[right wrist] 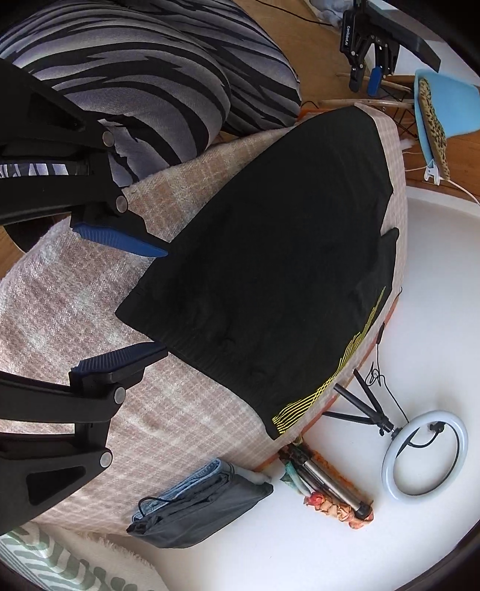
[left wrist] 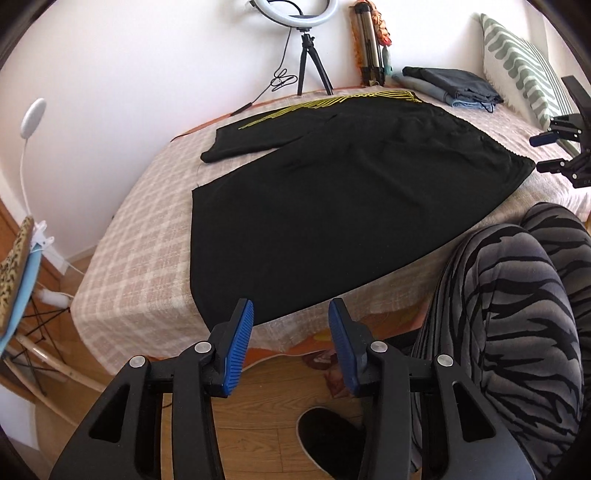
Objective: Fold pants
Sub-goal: 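Grasp the black pants' leg hems with the right and left grippers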
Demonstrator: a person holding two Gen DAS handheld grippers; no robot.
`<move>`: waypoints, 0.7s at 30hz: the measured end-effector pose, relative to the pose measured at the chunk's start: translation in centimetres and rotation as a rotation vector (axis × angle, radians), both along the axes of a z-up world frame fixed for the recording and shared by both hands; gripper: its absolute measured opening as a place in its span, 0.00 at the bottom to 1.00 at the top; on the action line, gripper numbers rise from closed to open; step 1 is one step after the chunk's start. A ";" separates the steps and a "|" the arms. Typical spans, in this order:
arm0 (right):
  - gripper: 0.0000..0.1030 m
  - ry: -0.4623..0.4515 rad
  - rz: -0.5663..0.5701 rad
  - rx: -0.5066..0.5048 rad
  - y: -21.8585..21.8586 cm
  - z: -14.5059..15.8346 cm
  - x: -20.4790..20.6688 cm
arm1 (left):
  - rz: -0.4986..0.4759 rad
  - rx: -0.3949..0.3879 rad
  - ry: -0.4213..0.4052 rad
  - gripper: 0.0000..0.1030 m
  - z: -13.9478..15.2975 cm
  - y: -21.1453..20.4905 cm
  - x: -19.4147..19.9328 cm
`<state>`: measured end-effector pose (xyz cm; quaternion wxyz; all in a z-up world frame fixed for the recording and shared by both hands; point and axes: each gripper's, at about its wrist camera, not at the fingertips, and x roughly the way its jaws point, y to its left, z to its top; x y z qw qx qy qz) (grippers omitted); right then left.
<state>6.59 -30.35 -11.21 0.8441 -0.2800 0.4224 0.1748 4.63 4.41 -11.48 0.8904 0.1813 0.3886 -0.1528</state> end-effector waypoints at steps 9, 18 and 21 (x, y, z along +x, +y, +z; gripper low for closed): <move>0.46 0.052 0.101 -0.093 1.8 -2.3 1.5 | -0.095 0.118 -0.011 0.40 -2.0 -0.8 0.8; 0.12 0.079 0.093 -0.060 1.4 -1.5 2.5 | -0.145 0.178 -0.030 0.41 -3.2 -1.6 1.5; 0.05 0.066 0.081 -0.034 1.3 -0.8 3.0 | -0.167 0.223 -0.050 0.41 -3.7 -1.9 1.5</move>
